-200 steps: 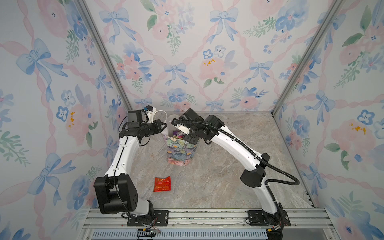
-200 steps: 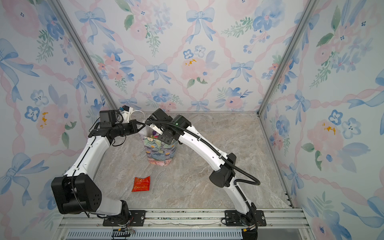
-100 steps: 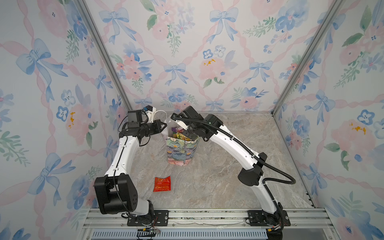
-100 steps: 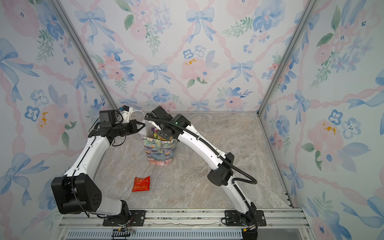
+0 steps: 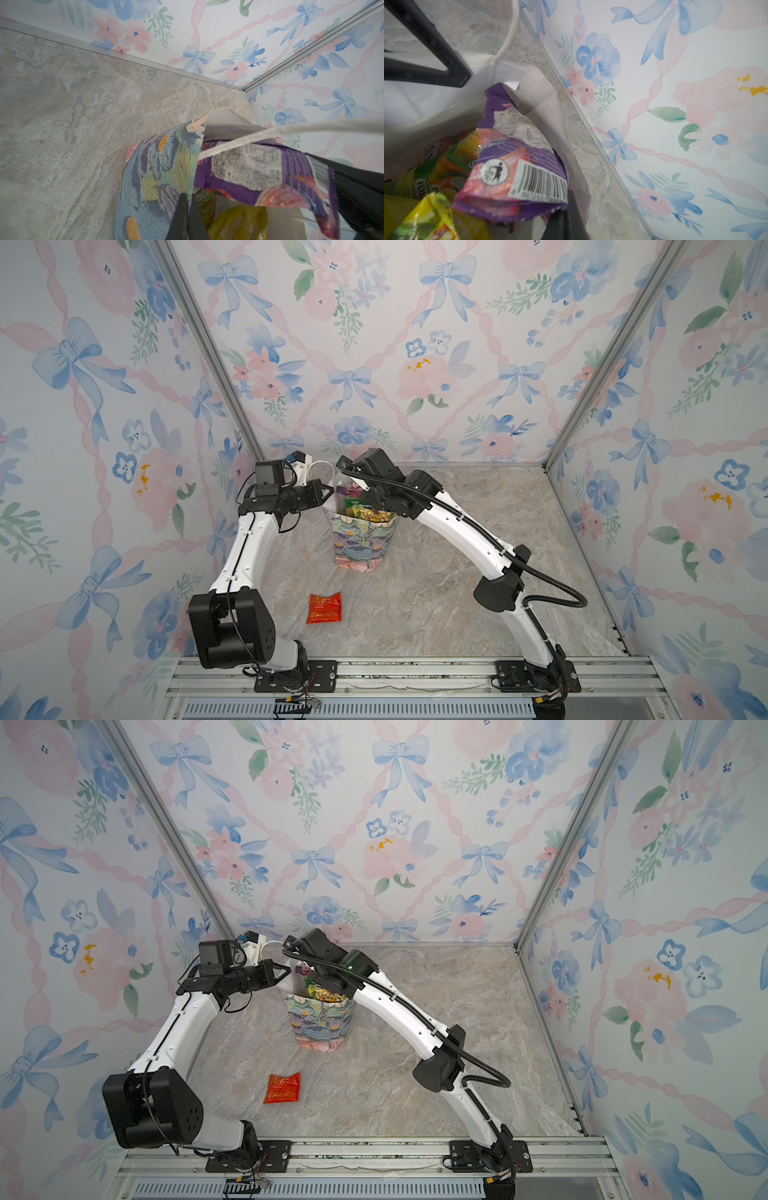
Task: Place the snacks into the paper bag
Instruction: 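Lower the right gripper into the bag and press the purple packet down, then raise the right gripper out of the bag and reach toward the red packet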
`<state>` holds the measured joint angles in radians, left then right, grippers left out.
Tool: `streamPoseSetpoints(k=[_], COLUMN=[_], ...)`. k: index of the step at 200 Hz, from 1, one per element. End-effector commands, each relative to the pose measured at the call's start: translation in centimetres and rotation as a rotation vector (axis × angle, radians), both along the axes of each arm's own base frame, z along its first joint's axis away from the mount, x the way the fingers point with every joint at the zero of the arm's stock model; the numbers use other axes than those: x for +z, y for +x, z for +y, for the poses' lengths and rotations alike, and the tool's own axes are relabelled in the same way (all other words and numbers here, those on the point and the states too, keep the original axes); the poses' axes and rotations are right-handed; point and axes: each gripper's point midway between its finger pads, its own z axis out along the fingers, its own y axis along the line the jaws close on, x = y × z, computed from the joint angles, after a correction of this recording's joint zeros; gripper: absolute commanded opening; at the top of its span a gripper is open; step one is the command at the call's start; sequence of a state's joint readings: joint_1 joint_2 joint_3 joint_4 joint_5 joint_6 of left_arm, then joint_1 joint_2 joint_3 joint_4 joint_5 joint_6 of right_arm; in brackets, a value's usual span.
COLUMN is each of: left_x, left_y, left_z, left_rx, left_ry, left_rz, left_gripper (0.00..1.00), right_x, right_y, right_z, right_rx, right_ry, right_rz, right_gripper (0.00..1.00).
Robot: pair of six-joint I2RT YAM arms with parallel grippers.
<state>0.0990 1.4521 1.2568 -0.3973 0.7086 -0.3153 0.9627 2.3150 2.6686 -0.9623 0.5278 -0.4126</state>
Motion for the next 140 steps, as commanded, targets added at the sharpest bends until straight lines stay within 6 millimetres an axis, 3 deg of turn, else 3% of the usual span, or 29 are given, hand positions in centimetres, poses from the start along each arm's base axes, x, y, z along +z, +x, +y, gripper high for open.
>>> streamPoseSetpoints(k=[1,24,47,68,110,140], left_x=[-1.1,-1.3,-1.3,-1.3,-1.3,-1.4], left_y=[-0.5,-0.5,-0.5,-0.5,-0.6,-0.6], left_z=[0.1,0.0,0.1,0.0,0.1,0.2], left_rx=[-0.010,-0.012,-0.010,-0.011,-0.009,-0.002], left_ry=[0.003,0.002,0.002,0.002,0.003,0.009], left_rz=[0.027,0.032,0.032,0.033,0.032,0.032], left_gripper=[0.00,0.00,0.00,0.00,0.00,0.00], right_x=[-2.0,-4.1,-4.2,-1.5,6.0,8.0], right_y=[0.2,-1.5,-4.1,-5.6,-7.4,-8.2], right_z=[1.6,2.5,3.1,2.7,1.7,0.7], right_rx=[0.011,0.056,0.106,0.126,0.154,0.135], right_ry=[-0.028,-0.044,0.028,0.122,0.357,0.475], right_rz=[-0.003,0.076,0.197,0.237,0.205,0.258], right_gripper=[0.06,0.12,0.44,0.59,0.82,0.92])
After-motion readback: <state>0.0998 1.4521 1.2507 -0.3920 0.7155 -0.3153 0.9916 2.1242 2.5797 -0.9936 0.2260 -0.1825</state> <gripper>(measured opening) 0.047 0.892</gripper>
